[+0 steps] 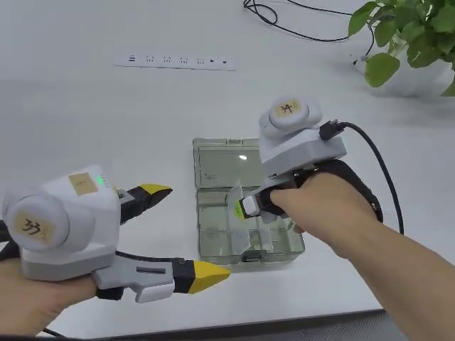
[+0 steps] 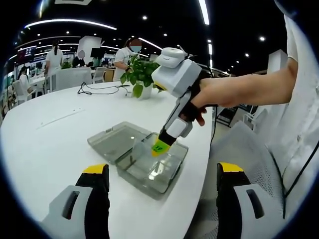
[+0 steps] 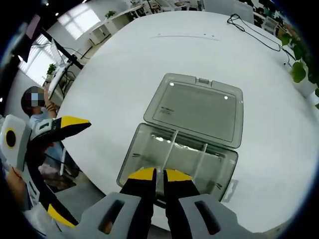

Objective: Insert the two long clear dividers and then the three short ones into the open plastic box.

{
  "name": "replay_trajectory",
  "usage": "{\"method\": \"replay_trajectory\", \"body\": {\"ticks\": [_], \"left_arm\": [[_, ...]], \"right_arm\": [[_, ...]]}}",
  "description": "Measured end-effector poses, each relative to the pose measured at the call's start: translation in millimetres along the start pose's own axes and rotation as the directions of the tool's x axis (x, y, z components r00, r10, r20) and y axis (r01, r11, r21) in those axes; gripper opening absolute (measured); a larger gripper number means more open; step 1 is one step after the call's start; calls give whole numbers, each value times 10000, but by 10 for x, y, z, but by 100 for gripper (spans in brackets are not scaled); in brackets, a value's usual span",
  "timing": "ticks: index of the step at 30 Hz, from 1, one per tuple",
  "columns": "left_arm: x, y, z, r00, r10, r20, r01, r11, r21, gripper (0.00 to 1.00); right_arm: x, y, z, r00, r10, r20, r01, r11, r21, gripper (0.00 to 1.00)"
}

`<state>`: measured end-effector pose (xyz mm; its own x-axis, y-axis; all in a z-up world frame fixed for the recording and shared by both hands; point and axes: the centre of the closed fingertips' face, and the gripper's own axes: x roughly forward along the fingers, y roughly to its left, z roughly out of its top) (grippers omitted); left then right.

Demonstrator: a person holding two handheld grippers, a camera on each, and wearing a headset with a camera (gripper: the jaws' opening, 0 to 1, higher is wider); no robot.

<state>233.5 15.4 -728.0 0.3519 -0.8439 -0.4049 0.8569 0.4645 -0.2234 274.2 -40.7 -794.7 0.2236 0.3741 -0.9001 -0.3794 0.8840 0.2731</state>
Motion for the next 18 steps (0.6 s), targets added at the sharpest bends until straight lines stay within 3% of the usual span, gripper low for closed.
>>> {"method": "replay_trajectory", "body": {"ticks": [18], "left_arm": [[-3, 11, 0, 10000, 82, -17, -82, 10000, -31, 92]], "right_arm": [[189, 41, 1, 9990, 430, 156, -421, 9975, -573, 8]]}}
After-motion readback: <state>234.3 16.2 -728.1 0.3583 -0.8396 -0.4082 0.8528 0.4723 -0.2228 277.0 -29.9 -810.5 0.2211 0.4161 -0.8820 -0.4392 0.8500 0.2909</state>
